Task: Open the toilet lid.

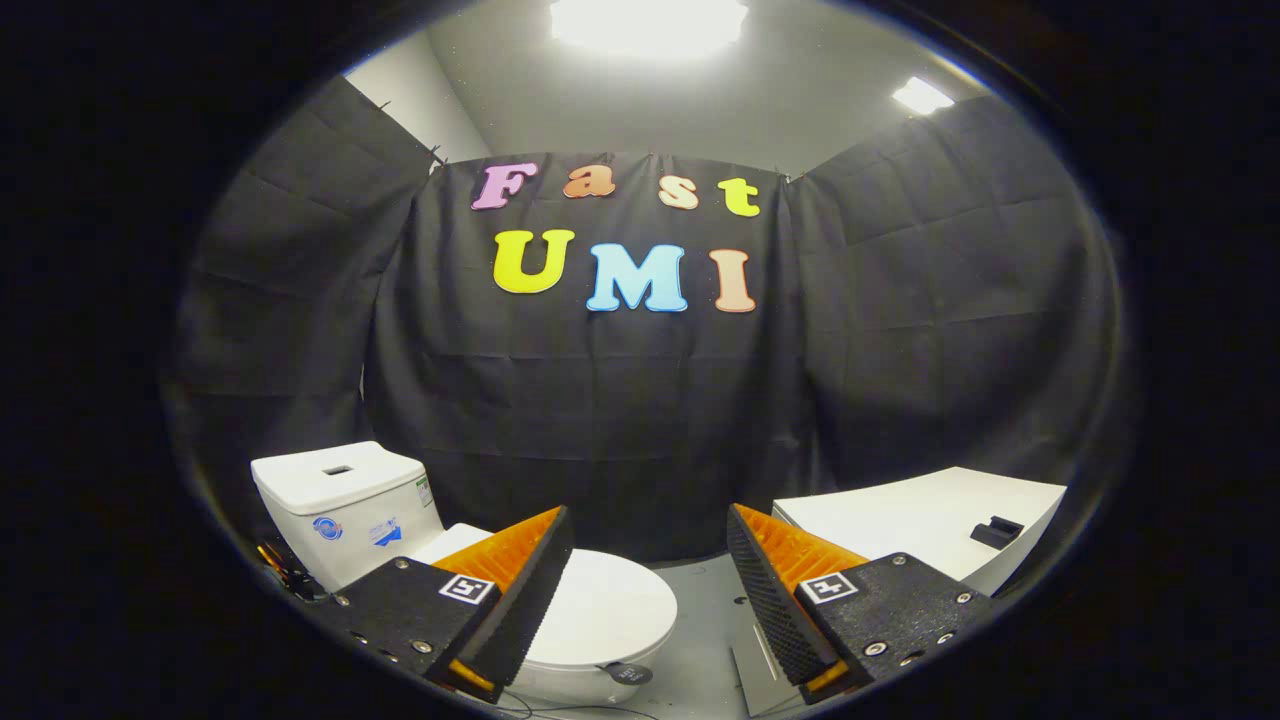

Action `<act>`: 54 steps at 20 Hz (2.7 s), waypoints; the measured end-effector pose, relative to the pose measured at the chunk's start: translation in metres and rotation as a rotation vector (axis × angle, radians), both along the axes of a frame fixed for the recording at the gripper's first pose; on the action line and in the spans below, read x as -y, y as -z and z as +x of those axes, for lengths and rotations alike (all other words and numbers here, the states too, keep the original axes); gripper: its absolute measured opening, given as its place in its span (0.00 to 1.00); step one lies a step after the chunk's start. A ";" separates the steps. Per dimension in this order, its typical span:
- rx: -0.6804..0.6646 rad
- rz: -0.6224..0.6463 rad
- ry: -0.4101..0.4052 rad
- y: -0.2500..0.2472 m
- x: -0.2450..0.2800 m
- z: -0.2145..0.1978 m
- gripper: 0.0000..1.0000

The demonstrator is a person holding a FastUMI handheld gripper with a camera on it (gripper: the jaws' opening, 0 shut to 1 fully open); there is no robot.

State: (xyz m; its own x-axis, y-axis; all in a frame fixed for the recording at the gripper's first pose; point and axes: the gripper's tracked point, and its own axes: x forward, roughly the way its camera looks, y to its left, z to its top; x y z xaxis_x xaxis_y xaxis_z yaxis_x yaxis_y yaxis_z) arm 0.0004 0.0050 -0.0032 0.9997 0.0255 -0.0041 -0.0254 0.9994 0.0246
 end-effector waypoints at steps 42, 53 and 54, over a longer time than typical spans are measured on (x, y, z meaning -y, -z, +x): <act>-0.131 0.614 0.141 0.102 0.032 0.045 0.96; -0.322 0.791 0.151 0.198 0.021 0.054 0.96; -0.349 0.804 0.162 0.209 0.021 0.054 0.96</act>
State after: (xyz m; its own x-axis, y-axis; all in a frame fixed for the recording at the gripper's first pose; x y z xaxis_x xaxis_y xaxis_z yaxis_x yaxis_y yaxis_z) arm 0.0548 -0.0159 -0.2126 0.9363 0.0100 -0.3510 0.2552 0.6671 0.6999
